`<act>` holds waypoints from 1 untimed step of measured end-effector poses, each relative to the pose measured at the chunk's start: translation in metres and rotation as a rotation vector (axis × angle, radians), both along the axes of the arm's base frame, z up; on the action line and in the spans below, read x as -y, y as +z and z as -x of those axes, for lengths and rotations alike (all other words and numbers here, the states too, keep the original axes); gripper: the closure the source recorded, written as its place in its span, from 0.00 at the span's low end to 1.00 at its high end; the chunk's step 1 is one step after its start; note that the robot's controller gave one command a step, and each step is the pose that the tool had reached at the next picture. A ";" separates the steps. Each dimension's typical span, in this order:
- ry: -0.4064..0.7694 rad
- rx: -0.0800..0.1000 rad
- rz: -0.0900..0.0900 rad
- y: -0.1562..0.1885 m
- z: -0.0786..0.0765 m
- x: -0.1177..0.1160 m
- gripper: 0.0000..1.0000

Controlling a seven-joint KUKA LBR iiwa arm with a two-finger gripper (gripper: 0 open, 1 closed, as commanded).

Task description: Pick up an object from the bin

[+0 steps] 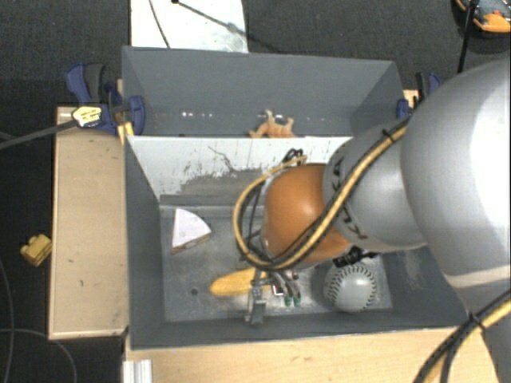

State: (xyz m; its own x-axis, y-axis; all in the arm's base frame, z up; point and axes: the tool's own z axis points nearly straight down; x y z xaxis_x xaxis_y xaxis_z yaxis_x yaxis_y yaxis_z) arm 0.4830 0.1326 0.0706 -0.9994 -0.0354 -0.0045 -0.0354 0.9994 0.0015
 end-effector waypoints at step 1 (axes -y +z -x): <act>-0.014 0.000 -0.001 0.000 -0.001 0.001 1.00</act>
Offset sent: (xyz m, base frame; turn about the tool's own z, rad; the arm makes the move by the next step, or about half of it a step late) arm 0.0000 0.0000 0.0000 0.0000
